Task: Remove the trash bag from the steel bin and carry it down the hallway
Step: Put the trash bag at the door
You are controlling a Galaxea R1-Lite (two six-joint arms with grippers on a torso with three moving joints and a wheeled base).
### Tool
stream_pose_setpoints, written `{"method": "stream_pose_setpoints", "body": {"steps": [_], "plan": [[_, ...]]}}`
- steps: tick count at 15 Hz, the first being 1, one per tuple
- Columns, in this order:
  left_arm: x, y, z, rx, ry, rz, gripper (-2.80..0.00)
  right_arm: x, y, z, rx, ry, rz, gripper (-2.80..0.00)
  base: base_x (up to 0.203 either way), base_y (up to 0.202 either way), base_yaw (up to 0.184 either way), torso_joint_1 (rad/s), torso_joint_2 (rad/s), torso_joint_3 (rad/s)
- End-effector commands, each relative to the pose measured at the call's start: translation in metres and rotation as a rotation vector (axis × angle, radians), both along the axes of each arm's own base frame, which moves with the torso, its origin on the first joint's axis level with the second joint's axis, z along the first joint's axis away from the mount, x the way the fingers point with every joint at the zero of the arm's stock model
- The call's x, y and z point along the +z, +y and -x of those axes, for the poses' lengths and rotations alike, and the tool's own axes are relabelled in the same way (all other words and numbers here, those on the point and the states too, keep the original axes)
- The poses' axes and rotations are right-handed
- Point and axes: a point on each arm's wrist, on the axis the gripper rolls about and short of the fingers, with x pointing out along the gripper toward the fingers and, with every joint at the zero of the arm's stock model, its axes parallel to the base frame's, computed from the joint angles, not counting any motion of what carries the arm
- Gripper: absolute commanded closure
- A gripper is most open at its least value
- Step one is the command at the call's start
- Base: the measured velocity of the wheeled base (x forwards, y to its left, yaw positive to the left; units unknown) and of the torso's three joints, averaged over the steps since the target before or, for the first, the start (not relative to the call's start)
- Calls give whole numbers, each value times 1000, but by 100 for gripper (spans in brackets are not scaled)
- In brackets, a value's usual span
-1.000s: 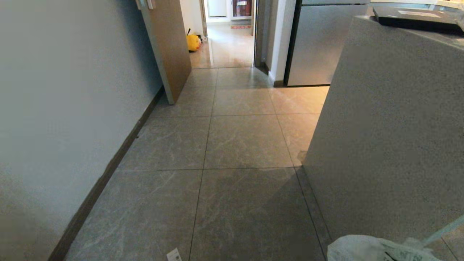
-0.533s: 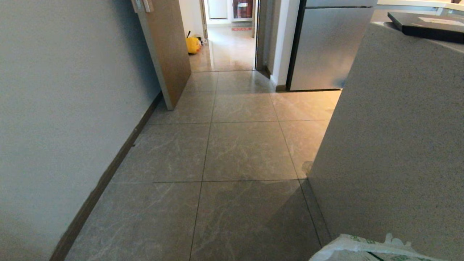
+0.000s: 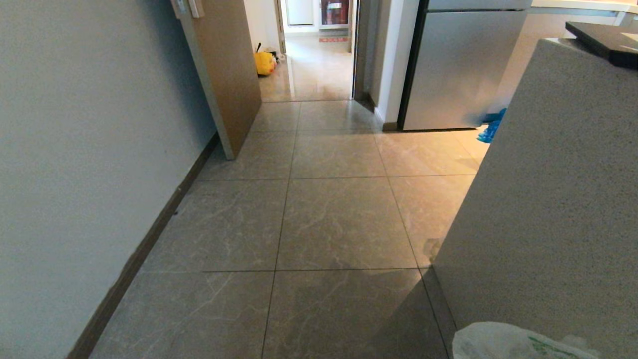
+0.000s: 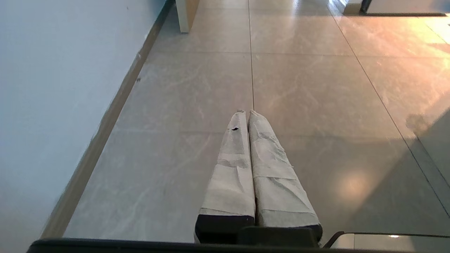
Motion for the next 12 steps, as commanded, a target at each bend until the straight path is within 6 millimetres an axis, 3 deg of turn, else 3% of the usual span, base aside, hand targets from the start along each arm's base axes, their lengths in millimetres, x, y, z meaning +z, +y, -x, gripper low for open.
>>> {"method": "stream_pose_setpoints", "body": {"steps": [1,4,12], "plan": [[0,0,0,1,1,1,0,0,0,0,0,0,1,0,194,0,1,3,2,6],[0,0,0,1,1,1,0,0,0,0,0,0,1,0,153,0,2,1,3,3],[0,0,0,-1,1,1,0,0,0,0,0,0,1,0,0,0,0,0,0,0]]}}
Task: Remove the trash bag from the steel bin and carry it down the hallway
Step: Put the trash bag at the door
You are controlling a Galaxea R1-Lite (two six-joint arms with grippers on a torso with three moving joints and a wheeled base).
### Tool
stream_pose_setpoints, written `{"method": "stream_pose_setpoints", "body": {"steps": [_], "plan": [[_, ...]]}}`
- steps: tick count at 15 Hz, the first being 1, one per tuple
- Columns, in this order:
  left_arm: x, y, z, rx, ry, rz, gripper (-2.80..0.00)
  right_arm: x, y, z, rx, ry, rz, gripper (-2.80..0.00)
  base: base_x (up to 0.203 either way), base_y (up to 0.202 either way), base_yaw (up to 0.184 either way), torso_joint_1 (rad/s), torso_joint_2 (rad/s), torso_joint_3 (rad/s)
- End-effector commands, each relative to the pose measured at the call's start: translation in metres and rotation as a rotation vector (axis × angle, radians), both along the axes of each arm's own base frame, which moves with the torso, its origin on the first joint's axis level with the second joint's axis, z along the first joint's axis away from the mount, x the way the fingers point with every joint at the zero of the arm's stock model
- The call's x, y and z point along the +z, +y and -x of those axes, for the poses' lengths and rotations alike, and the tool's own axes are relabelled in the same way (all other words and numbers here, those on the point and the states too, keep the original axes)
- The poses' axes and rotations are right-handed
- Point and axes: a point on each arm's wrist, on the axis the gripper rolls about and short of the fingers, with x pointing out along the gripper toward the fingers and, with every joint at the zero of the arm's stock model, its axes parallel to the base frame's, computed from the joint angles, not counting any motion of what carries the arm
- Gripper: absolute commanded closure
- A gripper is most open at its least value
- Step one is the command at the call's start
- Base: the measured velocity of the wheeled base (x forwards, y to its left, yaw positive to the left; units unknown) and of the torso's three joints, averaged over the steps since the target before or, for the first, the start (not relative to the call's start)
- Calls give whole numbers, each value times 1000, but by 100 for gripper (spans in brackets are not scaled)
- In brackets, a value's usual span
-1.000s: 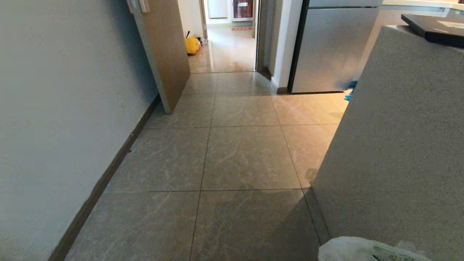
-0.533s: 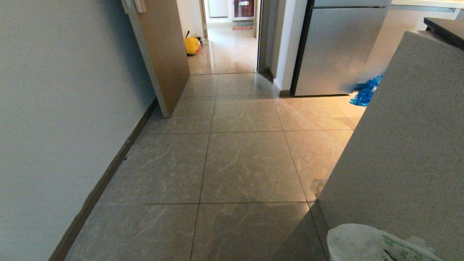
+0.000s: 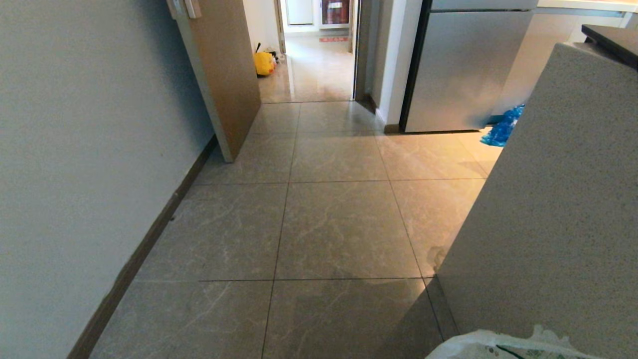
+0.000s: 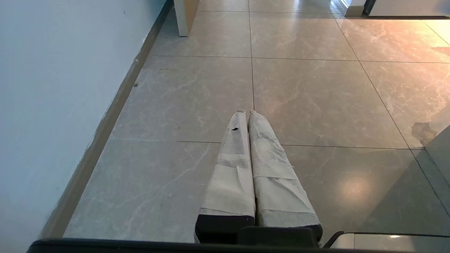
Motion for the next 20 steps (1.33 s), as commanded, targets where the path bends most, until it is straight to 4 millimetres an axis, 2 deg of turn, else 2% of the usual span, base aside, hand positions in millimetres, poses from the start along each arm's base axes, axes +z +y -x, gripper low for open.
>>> {"method": "stream_pose_setpoints", "body": {"steps": [1,20], "plan": [[0,0,0,0,1,1,0,0,0,0,0,1,1,0,0,0,0,0,0,0],[0,0,0,2,1,1,0,0,0,0,0,1,1,0,0,0,0,0,0,0]]}}
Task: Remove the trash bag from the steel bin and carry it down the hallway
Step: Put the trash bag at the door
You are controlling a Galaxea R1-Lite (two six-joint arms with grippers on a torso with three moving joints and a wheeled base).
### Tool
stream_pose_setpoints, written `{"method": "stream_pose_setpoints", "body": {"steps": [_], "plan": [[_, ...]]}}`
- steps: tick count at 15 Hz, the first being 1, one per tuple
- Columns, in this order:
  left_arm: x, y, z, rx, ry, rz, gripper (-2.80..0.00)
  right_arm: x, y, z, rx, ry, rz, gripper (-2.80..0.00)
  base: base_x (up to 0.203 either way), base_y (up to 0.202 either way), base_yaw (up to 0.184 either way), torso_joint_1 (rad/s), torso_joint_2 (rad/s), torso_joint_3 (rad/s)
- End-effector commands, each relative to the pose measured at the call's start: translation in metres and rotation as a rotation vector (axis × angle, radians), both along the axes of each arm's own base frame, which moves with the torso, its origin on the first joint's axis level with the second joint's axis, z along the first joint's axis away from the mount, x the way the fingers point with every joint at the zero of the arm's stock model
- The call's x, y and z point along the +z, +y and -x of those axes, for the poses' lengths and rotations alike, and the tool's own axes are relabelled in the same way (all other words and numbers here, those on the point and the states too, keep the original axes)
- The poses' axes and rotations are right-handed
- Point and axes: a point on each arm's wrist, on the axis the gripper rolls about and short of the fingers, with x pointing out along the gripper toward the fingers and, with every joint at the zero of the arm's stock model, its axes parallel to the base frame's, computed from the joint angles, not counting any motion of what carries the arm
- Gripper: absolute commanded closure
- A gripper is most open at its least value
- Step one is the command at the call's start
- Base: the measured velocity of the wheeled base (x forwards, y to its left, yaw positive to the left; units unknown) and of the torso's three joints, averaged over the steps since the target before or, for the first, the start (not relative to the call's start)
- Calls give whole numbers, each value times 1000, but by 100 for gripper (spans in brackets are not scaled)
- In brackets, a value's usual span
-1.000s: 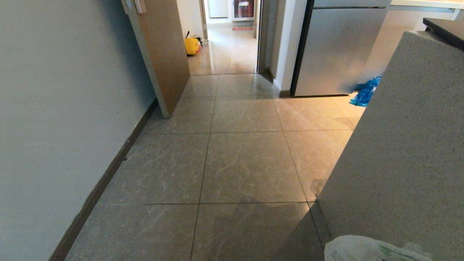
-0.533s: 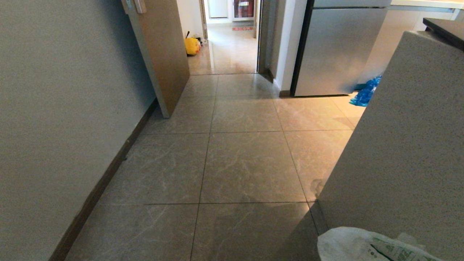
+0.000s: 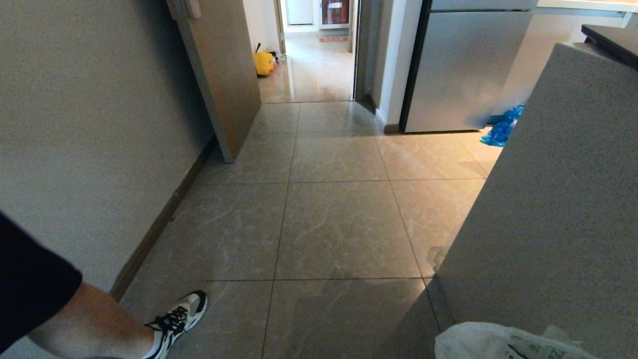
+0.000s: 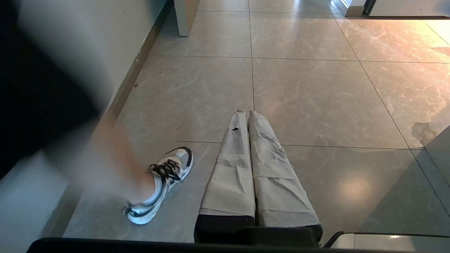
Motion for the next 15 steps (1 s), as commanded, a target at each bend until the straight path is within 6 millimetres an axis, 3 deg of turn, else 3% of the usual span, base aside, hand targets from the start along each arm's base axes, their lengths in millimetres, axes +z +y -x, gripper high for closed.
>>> {"method": "stream_pose_setpoints", "body": {"steps": [1,15], "plan": [[0,0,0,0,-1,0,0,0,0,0,0,1,1,0,0,0,0,0,0,0],[0,0,0,0,0,0,0,0,0,0,0,1,1,0,0,0,0,0,0,0]]}}
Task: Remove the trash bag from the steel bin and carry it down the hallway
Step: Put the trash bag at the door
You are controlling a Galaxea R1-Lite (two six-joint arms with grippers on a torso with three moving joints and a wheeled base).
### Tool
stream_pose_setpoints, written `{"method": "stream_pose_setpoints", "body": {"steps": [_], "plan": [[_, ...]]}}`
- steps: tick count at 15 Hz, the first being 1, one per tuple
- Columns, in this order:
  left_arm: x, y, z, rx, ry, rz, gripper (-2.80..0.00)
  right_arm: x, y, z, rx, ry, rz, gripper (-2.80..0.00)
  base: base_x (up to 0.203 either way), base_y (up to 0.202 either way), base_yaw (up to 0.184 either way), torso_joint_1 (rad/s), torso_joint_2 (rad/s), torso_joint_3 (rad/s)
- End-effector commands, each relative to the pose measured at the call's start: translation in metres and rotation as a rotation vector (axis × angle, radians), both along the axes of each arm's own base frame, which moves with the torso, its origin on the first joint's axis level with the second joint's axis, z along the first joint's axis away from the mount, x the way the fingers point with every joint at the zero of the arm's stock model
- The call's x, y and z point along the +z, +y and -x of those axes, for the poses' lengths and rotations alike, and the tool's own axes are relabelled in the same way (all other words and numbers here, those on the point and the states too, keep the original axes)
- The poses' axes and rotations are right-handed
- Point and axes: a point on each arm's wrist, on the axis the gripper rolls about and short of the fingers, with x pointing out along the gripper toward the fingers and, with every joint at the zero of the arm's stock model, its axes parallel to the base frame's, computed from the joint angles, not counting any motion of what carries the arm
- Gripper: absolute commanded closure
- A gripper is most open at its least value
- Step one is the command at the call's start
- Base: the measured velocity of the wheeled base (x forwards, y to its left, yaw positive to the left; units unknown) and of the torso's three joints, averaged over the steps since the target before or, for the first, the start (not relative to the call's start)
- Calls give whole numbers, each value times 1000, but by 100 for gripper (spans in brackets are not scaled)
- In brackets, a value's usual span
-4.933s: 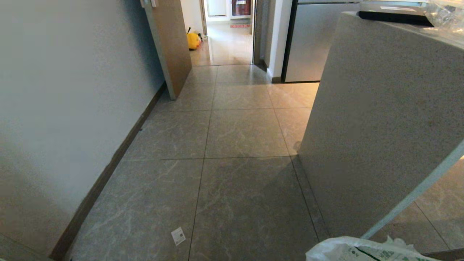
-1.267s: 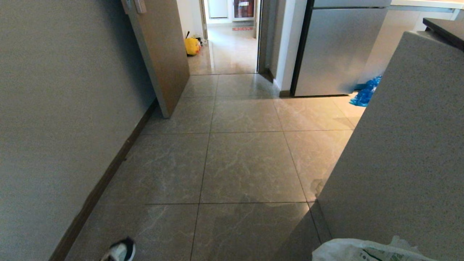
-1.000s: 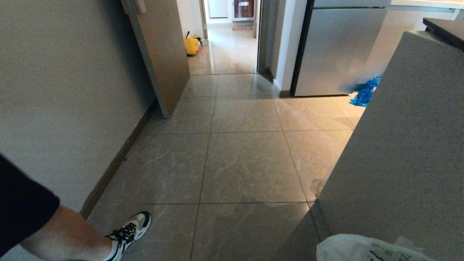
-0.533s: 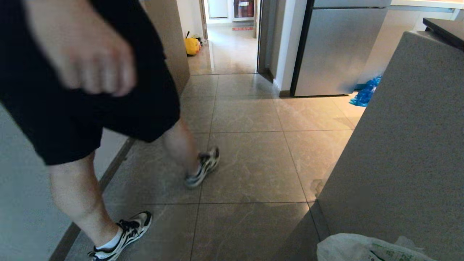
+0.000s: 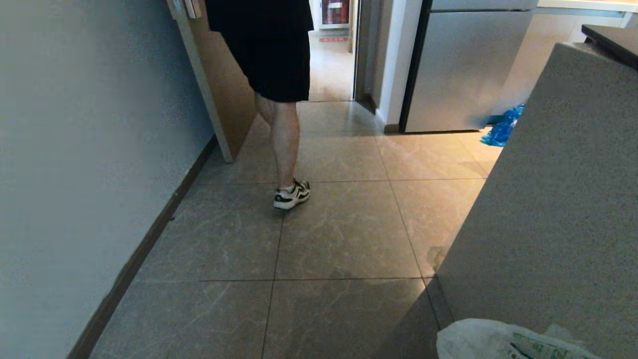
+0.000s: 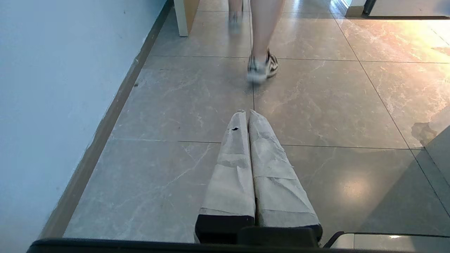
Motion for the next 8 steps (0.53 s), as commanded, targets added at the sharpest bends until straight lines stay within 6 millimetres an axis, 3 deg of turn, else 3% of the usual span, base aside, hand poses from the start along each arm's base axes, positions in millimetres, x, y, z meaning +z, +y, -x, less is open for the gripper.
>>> {"method": "stream_pose_setpoints", "body": {"steps": [1,4,8], "plan": [[0,0,0,0,0,0,0,0,0,0,0,1,1,0,0,0,0,0,0,0],[0,0,0,1,0,0,0,0,0,0,2,1,1,0,53,0,-2,3,0,3],[0,0,0,1,0,0,0,0,0,0,0,1,1,0,162,0,0,1,3,1]]}}
